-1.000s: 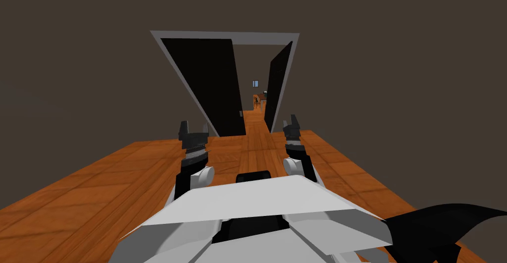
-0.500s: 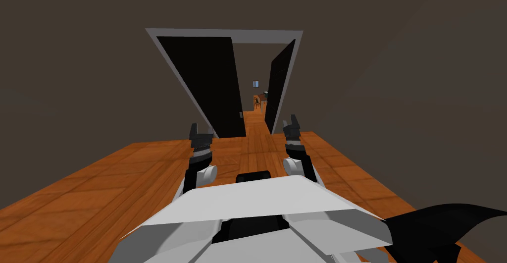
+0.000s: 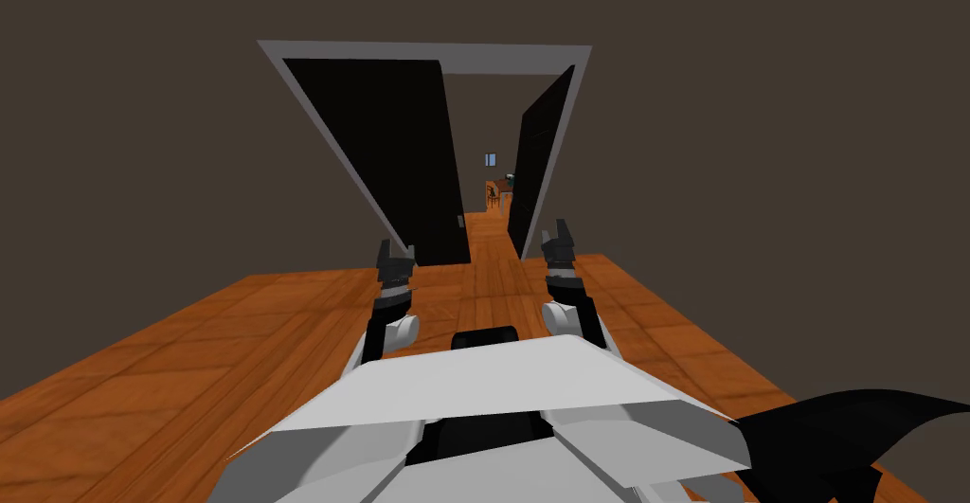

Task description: Push the door open

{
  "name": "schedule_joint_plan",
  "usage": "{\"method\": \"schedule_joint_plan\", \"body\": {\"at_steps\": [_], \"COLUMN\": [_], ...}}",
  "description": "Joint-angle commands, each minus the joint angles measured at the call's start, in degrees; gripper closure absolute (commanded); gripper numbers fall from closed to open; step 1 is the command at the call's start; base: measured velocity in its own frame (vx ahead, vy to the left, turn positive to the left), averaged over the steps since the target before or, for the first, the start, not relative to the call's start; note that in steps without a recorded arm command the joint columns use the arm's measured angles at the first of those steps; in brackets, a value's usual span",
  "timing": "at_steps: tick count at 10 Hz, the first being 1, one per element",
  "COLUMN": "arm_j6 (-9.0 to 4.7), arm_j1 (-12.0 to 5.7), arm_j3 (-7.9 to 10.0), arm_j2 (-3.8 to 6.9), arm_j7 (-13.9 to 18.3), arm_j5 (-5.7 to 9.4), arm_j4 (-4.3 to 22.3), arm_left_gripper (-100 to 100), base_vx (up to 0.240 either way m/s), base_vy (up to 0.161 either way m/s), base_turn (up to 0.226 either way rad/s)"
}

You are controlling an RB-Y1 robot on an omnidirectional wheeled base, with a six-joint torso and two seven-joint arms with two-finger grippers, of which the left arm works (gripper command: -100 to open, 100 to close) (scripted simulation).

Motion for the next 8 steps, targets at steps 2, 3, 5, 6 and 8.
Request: {"method": "schedule_joint_plan", "body": {"at_steps": [2, 3, 5, 6, 8], "arm_j6": [-0.27, -0.49, -0.97, -1.20, -1.68], "arm_j1": [-1.17, -1.66, -2.71, -3.24, -4.30], "arm_j3": [-0.17, -0.22, -0.34, -0.40, -0.51], "arm_j2": [0.52, 0.71, 1.05, 1.22, 1.57], "arm_j7": [-0.2, -0.2, -0.3, -0.4, -0.4], "arm_j5": [-0.12, -0.17, -0.26, -0.31, -0.40], "arm_j4": [2.9, 4.1, 6.9, 8.2, 10.9], "arm_left_gripper": [-100, -100, -100, -100, -100], "base_vx": [0.094, 0.091, 0.100, 0.105, 0.094], "base_vy": [-0.012, -0.001, -0.010, -0.013, -0.001], "base_turn": [0.010, 0.011, 0.009, 0.014, 0.011]}}
